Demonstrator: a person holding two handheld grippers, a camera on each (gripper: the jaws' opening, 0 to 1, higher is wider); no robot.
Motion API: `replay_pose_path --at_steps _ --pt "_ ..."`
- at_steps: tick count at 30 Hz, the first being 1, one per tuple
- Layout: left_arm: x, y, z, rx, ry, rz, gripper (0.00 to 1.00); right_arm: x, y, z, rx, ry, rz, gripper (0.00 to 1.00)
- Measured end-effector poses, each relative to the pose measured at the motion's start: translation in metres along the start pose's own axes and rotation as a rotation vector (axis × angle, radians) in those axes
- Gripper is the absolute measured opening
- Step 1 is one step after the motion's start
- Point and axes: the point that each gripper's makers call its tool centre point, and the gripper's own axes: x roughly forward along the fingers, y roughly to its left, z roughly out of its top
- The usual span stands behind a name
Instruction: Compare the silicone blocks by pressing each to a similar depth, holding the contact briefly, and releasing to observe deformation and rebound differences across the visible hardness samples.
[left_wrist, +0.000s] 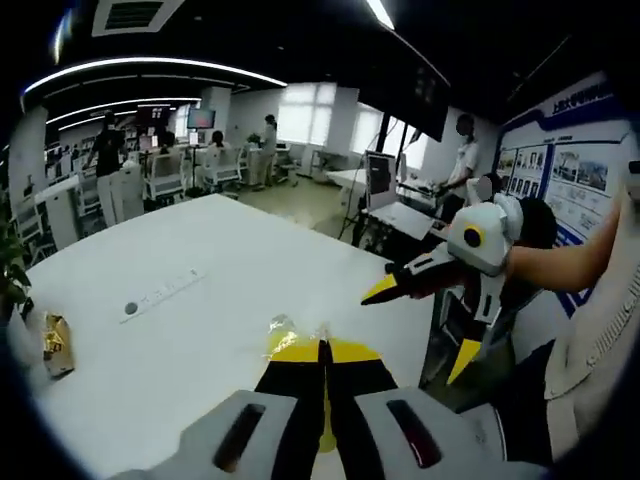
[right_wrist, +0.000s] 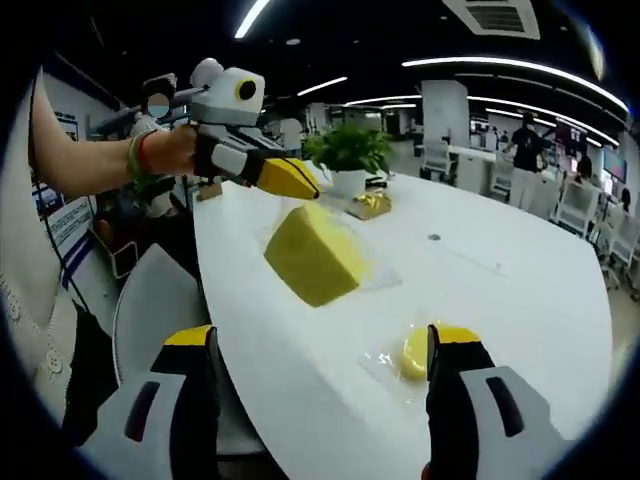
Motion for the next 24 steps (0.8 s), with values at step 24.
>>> replay_pose_path --at_steps 24 --pt "-0.008 -0.026 0.03 0.07 -0.057 -0.264 0.0 0.037 -0.002 0.059 0.114 -0.246 0.222 0.63"
